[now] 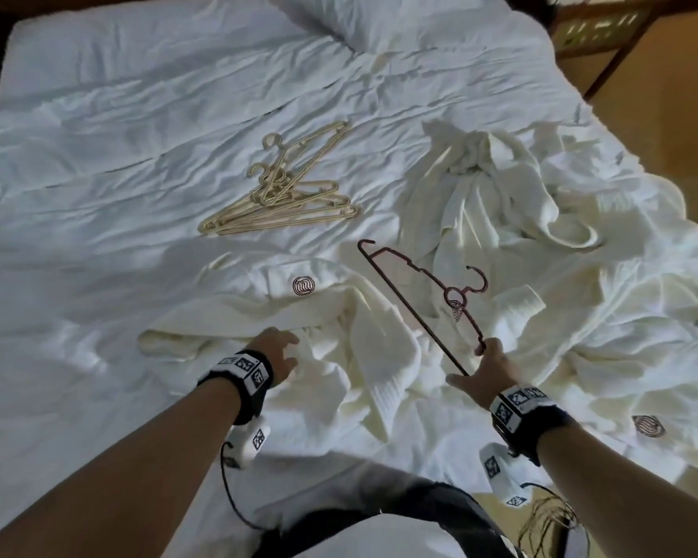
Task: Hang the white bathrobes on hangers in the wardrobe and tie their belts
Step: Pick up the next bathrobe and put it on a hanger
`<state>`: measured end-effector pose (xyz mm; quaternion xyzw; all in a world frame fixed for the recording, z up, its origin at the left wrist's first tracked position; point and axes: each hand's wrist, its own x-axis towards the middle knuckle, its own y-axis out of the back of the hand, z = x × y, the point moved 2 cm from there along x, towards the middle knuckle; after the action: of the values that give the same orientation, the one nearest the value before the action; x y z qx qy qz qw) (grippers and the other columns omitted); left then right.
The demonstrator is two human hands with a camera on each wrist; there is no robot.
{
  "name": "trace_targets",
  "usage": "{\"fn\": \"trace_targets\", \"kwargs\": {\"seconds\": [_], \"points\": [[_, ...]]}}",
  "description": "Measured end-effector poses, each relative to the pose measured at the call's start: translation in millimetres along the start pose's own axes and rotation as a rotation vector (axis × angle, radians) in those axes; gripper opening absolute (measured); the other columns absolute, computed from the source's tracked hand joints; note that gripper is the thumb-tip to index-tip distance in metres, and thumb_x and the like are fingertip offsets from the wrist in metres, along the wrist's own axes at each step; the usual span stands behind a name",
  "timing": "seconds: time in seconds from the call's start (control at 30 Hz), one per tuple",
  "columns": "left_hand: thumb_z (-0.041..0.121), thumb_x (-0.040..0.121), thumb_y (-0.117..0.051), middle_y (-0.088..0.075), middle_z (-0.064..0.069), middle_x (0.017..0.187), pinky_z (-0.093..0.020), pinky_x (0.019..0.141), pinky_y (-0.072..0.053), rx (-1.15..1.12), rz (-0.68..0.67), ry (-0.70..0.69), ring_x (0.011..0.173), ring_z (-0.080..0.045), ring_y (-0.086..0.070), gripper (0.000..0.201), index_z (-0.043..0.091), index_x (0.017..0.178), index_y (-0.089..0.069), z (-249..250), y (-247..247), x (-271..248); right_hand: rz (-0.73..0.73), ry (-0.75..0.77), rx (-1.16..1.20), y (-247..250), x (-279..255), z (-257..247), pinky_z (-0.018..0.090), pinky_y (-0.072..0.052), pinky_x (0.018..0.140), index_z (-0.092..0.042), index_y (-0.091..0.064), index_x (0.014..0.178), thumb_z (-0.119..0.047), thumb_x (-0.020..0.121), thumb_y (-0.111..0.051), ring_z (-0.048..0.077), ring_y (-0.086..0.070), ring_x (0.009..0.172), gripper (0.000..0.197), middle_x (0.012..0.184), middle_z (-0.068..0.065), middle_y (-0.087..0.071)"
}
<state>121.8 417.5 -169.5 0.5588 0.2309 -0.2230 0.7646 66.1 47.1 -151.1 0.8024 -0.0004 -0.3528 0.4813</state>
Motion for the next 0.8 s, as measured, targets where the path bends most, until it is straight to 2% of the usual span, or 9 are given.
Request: {"fn": "trace_targets", "kwargs": {"seconds": [0.1, 0.23, 0.37, 0.43, 0.5, 0.57, 0.63, 0.7, 0.8], "points": [[0.035, 0.085, -0.060, -0.041, -0.004, 0.138, -0.040, 0.102, -0.042, 0.135, 0.046, 0.085, 0.124, -0.027, -0.047, 0.054, 0.031, 0.137, -0.043, 0, 12, 38, -0.019, -0.005, 0.043, 0, 7, 5, 0.031, -0.043, 0.071, -0.021, -0.033, 0.108, -0.051, 0.060, -0.086, 0.023, -0.055, 0.084, 0.077, 0.099, 0.001, -0.050], [0.034, 0.084, -0.056, -0.044, -0.003, 0.133, -0.044, 0.100, -0.038, 0.353, 0.026, 0.147, 0.121, -0.028, -0.044, 0.056, 0.027, 0.136, -0.034, -18, 6, 73, -0.045, 0.032, 0.051, -1, 20, 6, 0.030, -0.043, 0.070, -0.025, -0.031, 0.108, -0.060, 0.053, -0.085, 0.019, -0.055, 0.083, 0.084, 0.097, 0.000, -0.052], [0.026, 0.091, -0.042, -0.053, -0.001, 0.130, -0.042, 0.101, -0.028, 0.539, 0.006, 0.134, 0.121, -0.026, -0.043, 0.051, 0.023, 0.141, -0.030, -35, 3, 89, -0.057, 0.063, 0.195, 2, 34, -6, 0.035, -0.046, 0.085, -0.024, -0.038, 0.114, -0.068, 0.053, -0.077, 0.018, -0.052, 0.096, 0.085, 0.106, -0.001, -0.051], [0.023, 0.094, -0.037, -0.057, -0.002, 0.128, -0.042, 0.101, -0.028, 0.431, 0.011, 0.140, 0.119, -0.026, -0.048, 0.041, 0.025, 0.135, -0.038, -37, 17, 94, -0.022, 0.114, 0.260, 8, 41, -23, 0.034, -0.047, 0.085, -0.024, -0.039, 0.122, -0.080, 0.054, -0.064, 0.015, -0.054, 0.091, 0.092, 0.106, -0.002, -0.054], [0.033, 0.096, -0.040, -0.062, -0.008, 0.119, -0.038, 0.095, -0.038, 0.187, 0.060, 0.149, 0.110, -0.030, -0.057, 0.027, 0.024, 0.119, -0.050, -30, 43, 91, -0.025, 0.201, 0.369, 15, 43, -49, 0.034, -0.048, 0.084, -0.033, -0.030, 0.134, -0.067, 0.068, -0.068, 0.014, -0.056, 0.096, 0.083, 0.117, -0.003, -0.053], [0.039, 0.094, -0.046, -0.064, -0.010, 0.092, -0.033, 0.073, -0.043, -0.035, 0.196, 0.083, 0.089, -0.034, -0.060, 0.022, 0.018, 0.094, -0.053, -16, 76, 80, -0.048, 0.357, 0.380, 24, 37, -84, 0.038, -0.047, 0.093, -0.047, -0.023, 0.138, -0.051, 0.077, -0.073, 0.015, -0.052, 0.110, 0.079, 0.128, -0.007, -0.042], [0.039, 0.092, -0.049, -0.052, -0.002, 0.068, -0.030, 0.062, -0.038, -0.144, 0.331, -0.053, 0.071, -0.029, -0.053, 0.026, 0.019, 0.076, -0.045, 7, 114, 57, -0.061, 0.488, 0.156, 32, 26, -123, 0.040, -0.047, 0.095, -0.054, -0.024, 0.138, -0.068, 0.070, -0.068, 0.017, -0.050, 0.106, 0.082, 0.122, -0.005, -0.036], [0.038, 0.086, -0.052, -0.043, 0.005, 0.058, -0.029, 0.057, -0.035, -0.177, 0.465, -0.256, 0.061, -0.023, -0.047, 0.024, 0.025, 0.070, -0.041, 36, 149, 24, -0.061, 0.555, 0.026, 31, 12, -165, 0.038, -0.043, 0.101, -0.049, -0.023, 0.140, -0.082, 0.060, -0.061, 0.016, -0.044, 0.107, 0.095, 0.123, -0.001, -0.030], [0.032, 0.083, -0.060, -0.038, 0.006, 0.050, -0.025, 0.050, -0.032, -0.153, 0.573, -0.473, 0.053, -0.019, -0.041, 0.030, 0.030, 0.064, -0.036, 77, 192, -31, -0.007, 0.565, 0.018, 28, -9, -223, 0.038, -0.039, 0.104, -0.034, -0.024, 0.141, -0.088, 0.057, -0.056, 0.021, -0.043, 0.114, 0.105, 0.129, 0.003, -0.030]]}}
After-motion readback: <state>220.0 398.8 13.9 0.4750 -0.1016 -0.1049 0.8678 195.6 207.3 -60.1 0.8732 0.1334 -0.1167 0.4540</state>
